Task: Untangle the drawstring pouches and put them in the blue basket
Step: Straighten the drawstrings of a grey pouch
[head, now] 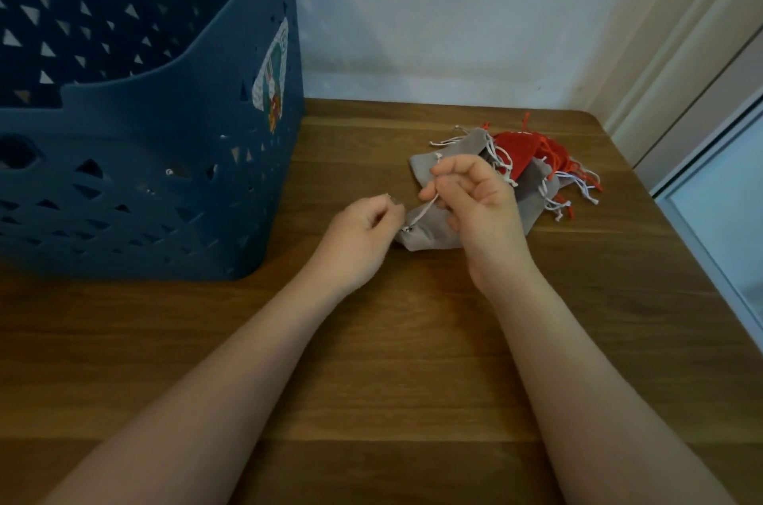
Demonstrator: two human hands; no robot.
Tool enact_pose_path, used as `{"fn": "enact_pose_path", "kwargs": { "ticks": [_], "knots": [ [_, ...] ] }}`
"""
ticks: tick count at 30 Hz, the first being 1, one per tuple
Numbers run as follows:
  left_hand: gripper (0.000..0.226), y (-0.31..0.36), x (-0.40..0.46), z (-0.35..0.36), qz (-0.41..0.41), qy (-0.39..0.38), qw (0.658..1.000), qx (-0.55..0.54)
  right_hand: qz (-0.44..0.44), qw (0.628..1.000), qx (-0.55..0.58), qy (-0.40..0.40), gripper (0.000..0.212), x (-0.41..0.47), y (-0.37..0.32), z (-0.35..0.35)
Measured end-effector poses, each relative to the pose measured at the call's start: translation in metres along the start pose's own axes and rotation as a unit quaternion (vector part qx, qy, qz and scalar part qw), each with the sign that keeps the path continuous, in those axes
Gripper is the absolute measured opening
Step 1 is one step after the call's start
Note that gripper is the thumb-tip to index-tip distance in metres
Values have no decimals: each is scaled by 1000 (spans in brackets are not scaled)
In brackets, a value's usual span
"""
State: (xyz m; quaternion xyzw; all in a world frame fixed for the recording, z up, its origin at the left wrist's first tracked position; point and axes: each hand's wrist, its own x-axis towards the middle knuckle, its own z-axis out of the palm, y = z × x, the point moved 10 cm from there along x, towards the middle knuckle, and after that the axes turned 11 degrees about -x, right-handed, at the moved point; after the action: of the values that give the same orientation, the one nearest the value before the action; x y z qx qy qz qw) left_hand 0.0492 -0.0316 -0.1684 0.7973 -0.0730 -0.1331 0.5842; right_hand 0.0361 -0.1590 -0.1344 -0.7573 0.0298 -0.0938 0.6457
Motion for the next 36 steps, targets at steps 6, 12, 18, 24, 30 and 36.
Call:
{"fn": "enact_pose_path", "kwargs": {
  "ticks": [6,12,18,24,30,36],
  "knots": [
    [16,17,-5,23,127,-84,966,208,-27,997,-1,-77,22,-4,-4,21],
    [18,14,-6,24,134,-99,967,194,-24,991,-2,-131,23,-7,-3,33],
    [31,2,1,10,43,-59,997,15,-33,993,-66,-91,33,-3,-1,23],
    [32,-9,4,1,-31,-19,996,-76,-117,935,-309,-131,33,-6,-4,33],
    [30,-9,2,-1,-39,-8,995,-91,-149,909,-371,-114,22,-5,-9,28],
    [34,-9,1,-11,-41,35,991,-122,-109,940,-309,-92,9,-3,-5,27]
  ]
}}
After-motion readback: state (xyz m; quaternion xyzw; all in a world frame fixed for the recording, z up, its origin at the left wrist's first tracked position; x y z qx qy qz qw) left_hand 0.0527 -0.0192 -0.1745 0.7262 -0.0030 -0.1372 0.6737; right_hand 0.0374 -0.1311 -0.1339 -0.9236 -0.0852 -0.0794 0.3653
